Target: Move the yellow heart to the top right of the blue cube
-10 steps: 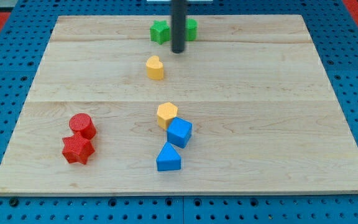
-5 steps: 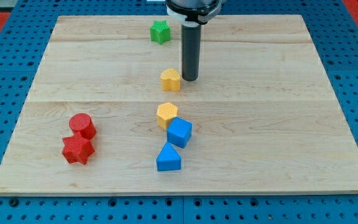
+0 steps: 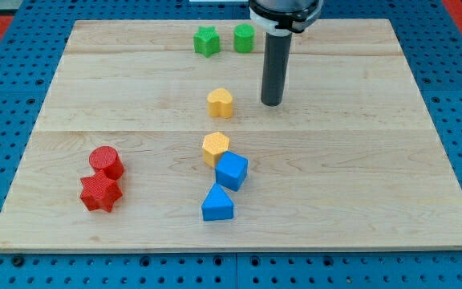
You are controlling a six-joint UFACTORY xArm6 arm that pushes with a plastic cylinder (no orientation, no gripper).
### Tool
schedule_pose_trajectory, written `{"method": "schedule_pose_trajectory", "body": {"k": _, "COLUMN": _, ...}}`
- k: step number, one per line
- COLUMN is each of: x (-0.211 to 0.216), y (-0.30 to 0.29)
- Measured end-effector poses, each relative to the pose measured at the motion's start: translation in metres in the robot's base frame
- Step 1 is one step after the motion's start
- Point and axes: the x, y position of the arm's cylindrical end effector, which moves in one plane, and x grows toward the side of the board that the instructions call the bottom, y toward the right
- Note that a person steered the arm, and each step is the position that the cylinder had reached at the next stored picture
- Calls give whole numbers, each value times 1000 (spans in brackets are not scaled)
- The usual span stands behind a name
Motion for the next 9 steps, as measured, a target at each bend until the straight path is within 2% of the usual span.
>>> {"method": "schedule_pose_trajectory", "body": {"k": 1, "x": -23, "y": -26}}
{"method": "schedule_pose_trajectory", "body": {"k": 2, "x": -26, "y": -84}}
{"method": "schedule_pose_trajectory", "body": {"k": 3, "x": -20, "y": -108}}
{"method": "schedule_pose_trajectory", "body": {"k": 5, "x": -7, "y": -61}}
{"method": "schedule_pose_trajectory", "body": {"k": 9, "x": 1, "y": -61}}
